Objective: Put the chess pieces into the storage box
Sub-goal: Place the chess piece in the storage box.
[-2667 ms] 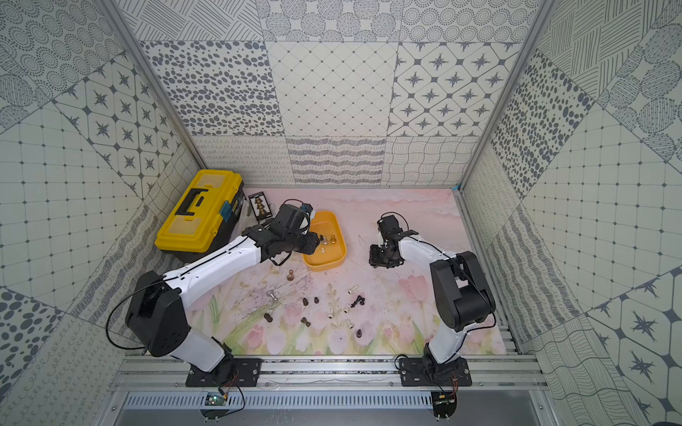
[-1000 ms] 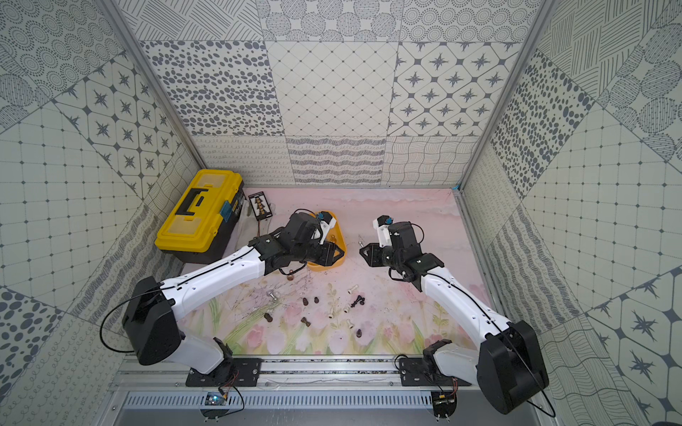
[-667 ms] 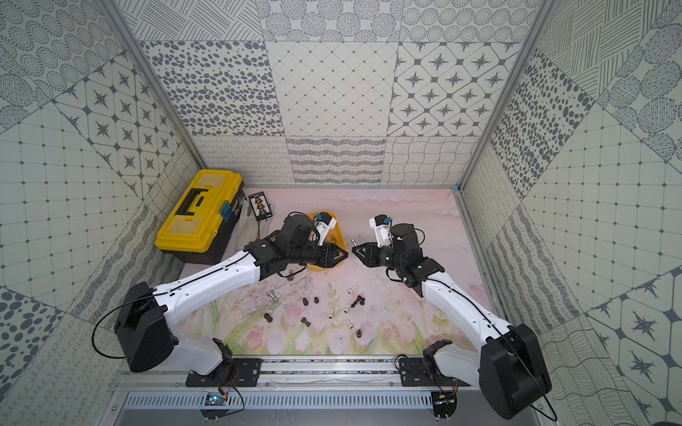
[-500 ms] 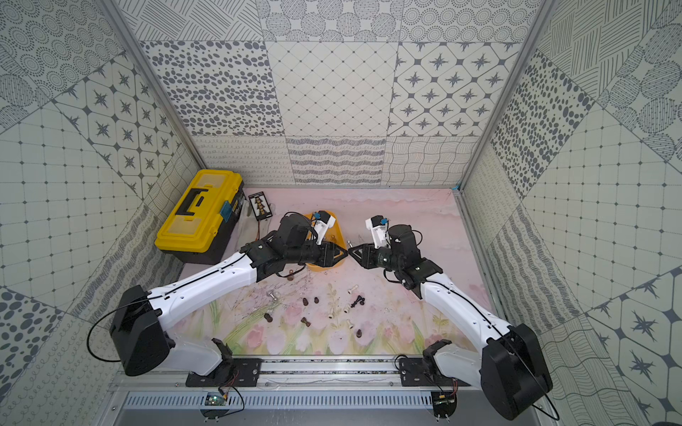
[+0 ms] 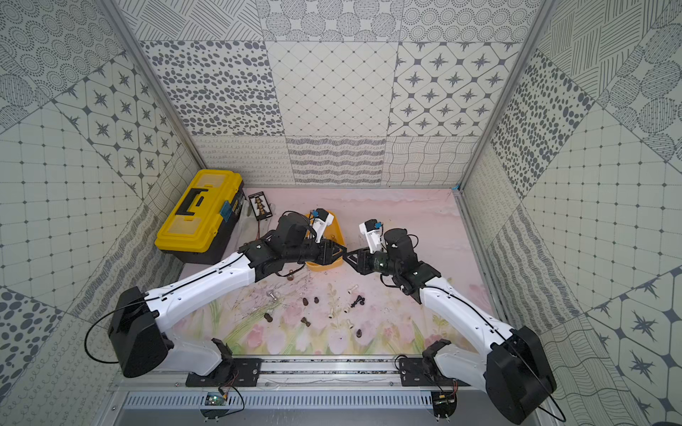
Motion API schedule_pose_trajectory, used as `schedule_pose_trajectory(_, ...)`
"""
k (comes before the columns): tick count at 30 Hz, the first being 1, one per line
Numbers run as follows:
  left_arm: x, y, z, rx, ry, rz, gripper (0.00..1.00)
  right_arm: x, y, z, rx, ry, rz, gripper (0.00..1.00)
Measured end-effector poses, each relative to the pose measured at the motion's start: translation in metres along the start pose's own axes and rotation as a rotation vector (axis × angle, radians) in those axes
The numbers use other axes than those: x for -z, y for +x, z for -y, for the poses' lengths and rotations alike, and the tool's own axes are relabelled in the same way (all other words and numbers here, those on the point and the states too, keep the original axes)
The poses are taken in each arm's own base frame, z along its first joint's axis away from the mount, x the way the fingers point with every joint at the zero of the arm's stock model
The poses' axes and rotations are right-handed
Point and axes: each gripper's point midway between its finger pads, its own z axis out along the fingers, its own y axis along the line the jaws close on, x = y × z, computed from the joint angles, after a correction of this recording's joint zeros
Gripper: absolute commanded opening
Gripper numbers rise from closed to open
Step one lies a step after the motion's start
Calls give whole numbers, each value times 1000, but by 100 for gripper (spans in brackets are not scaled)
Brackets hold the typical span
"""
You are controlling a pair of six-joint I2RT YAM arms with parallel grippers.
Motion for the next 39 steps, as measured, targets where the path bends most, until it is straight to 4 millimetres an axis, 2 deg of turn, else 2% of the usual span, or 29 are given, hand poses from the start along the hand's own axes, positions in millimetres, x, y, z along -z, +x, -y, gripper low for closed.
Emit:
schedule_pose_trajectory(4,0,0,-1,1,-3,0,27,-1,0,-2,5,-6,-1,16)
schedule_pose_trajectory(9,-1,0,0,2,1,-2,11,-1,1,-3,6,-7,-2,16)
schedule_pose_trajectory(12,-1,-1,1,2,5,2,8,-1,0,-2,7,-2,1,16)
schedule_pose_trajectory(15,-1,-1,1,6,7,1,10,-1,1,-2,8,-2,3,16)
schedule_pose_trajectory(17,-2,0,1,9,7,-2,23,-2,1,-1,9,-3,5,16)
schedule_pose_trajectory(19,-4,1,0,16,5,-5,29,-2,3,0,8,-2,3,16)
schedule_pose_trajectory(22,-9,3,-3,24,1,-14,31,-2,4,0,8,-2,3,15)
schedule_pose_trajectory(29,-17,1,-2,27,22,-9,16,-3,4,2,6,6,2,16)
schedule_pose_trajectory(34,-20,4,-4,36,20,-21,0,-7,7,6,-2,12,-10,17)
schedule_pose_trajectory(35,-21,4,-4,37,18,-23,0,-7,7,7,-2,13,-11,19)
schedule_pose_trajectory(36,-21,4,-5,37,17,-23,0,-8,7,7,-4,14,-13,28)
schedule_pose_trajectory(39,-21,2,-7,39,13,-18,0,-8,7,8,-6,19,-12,67)
